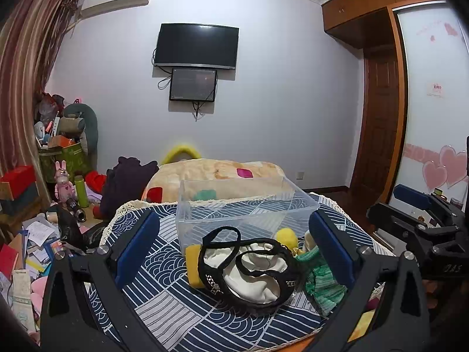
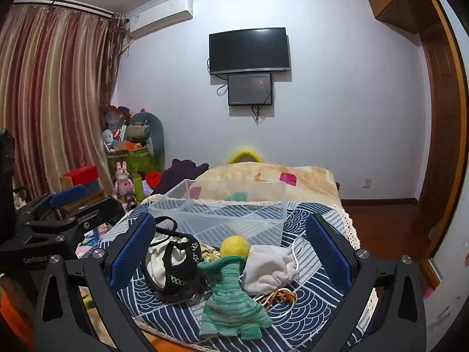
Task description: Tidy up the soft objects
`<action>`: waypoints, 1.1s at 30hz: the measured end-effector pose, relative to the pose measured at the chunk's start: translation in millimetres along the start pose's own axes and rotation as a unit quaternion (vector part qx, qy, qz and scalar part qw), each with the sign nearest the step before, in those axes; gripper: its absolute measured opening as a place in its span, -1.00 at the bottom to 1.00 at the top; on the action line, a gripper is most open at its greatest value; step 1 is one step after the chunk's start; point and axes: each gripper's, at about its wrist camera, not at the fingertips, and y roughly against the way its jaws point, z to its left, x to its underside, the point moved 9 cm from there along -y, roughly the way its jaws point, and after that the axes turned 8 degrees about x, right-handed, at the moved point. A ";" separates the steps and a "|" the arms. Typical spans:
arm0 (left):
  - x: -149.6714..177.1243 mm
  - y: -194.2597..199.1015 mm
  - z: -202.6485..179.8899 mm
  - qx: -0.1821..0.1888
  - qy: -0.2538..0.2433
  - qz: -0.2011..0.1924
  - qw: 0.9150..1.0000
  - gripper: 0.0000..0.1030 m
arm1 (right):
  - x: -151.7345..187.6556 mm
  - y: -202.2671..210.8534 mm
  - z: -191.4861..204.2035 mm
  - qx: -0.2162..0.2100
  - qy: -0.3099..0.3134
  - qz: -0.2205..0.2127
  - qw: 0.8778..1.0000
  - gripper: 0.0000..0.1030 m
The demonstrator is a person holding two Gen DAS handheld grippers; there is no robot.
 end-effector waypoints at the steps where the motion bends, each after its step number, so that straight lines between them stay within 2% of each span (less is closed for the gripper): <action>1: -0.3 1.4 -0.2 0.000 -0.001 0.000 1.000 1.00 | 0.4 -1.4 0.1 0.000 0.000 0.000 1.000 0.99; 33: -5.0 8.2 -5.8 0.002 -0.005 -0.005 1.000 1.00 | -1.8 1.5 4.0 -0.005 0.000 -0.008 1.000 0.99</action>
